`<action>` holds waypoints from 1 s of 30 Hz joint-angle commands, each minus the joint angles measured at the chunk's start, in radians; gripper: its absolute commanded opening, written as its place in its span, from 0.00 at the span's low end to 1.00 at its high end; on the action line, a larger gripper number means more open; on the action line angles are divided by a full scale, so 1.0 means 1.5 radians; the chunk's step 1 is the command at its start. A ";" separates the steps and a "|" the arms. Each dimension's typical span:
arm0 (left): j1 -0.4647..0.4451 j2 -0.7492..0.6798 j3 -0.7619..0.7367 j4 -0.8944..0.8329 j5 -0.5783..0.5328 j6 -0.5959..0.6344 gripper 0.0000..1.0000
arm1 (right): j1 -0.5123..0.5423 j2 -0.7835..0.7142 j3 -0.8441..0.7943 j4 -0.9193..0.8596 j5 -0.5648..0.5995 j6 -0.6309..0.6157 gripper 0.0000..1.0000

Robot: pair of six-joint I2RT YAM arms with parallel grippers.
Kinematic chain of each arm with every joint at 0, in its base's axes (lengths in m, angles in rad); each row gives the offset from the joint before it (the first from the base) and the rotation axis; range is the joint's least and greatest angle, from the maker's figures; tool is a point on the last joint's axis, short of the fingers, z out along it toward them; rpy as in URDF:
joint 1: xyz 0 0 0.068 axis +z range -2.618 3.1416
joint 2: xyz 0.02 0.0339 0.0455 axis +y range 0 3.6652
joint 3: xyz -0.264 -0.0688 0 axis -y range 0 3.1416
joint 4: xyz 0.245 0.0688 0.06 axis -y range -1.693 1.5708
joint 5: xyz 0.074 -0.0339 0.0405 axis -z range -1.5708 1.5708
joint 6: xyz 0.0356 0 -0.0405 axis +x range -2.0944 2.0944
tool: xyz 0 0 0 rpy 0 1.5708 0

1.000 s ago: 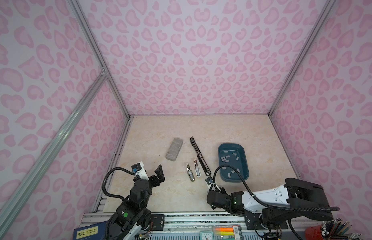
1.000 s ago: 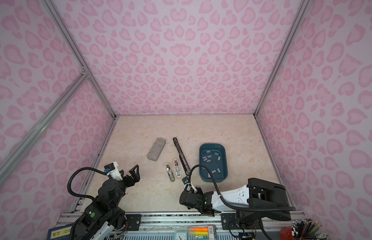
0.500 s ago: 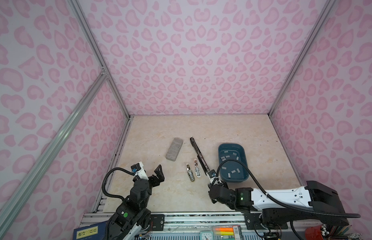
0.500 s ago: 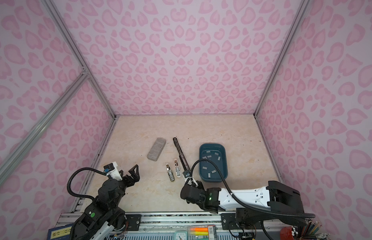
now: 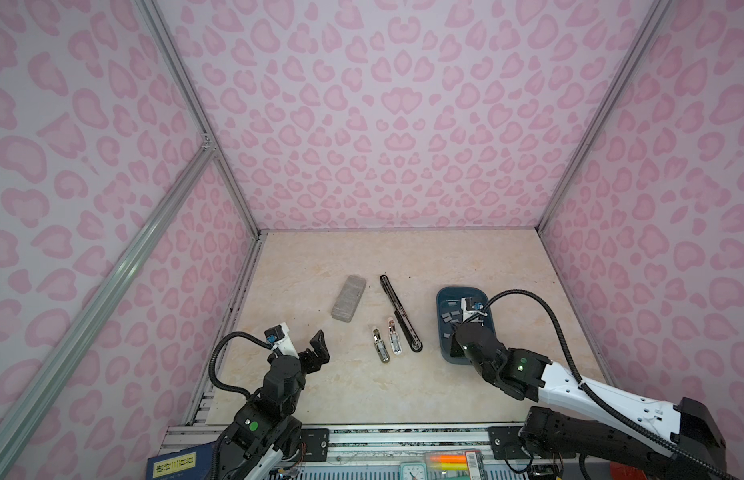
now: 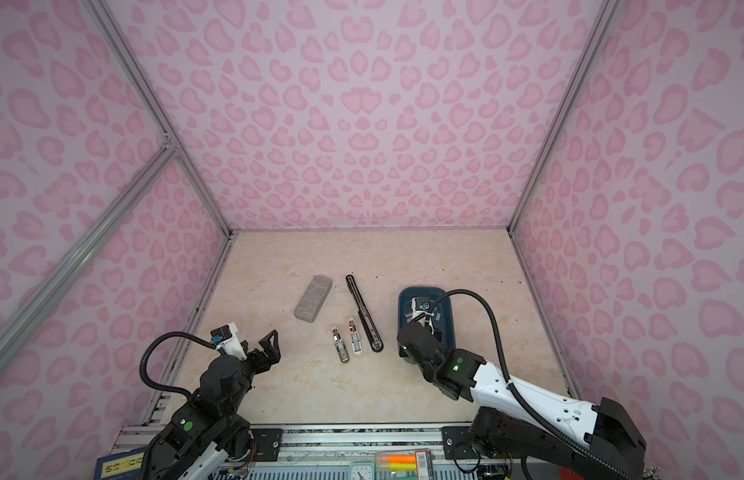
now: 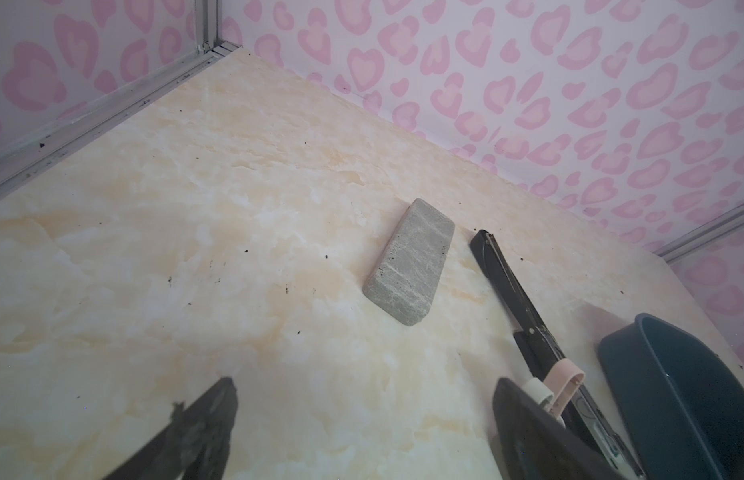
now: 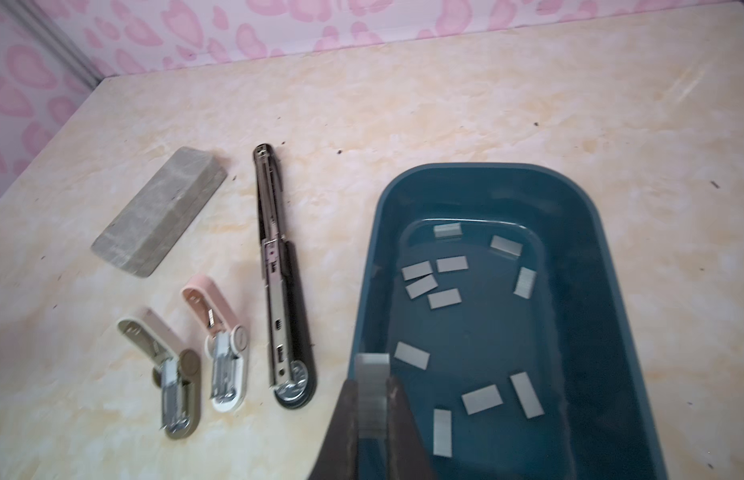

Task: Load the staples into the stapler
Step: 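Carry the staple strip with the right gripper back over the teal tray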

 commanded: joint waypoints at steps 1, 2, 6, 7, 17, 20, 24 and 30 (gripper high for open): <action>0.001 0.032 0.010 0.026 -0.023 0.003 0.97 | -0.095 0.025 -0.002 0.006 -0.085 -0.013 0.10; 0.001 0.036 0.013 0.027 -0.029 0.002 0.97 | -0.124 0.043 0.000 0.015 -0.112 -0.016 0.10; 0.001 0.031 0.000 0.054 -0.041 0.012 0.97 | -0.213 0.161 0.038 0.014 -0.175 -0.016 0.06; 0.001 0.027 -0.005 0.061 -0.044 0.014 0.97 | -0.229 0.193 0.054 0.008 -0.193 -0.025 0.05; 0.001 0.059 0.003 0.069 -0.091 0.019 0.96 | -0.310 0.377 0.158 -0.003 -0.260 -0.056 0.07; 0.001 0.070 0.005 0.071 -0.098 0.018 0.96 | -0.327 0.424 0.189 -0.008 -0.269 -0.066 0.06; 0.001 0.088 0.011 0.068 -0.106 0.013 0.96 | -0.349 0.466 0.217 -0.011 -0.273 -0.078 0.06; 0.001 0.091 0.013 0.065 -0.118 0.009 0.96 | -0.364 0.496 0.241 -0.014 -0.272 -0.085 0.08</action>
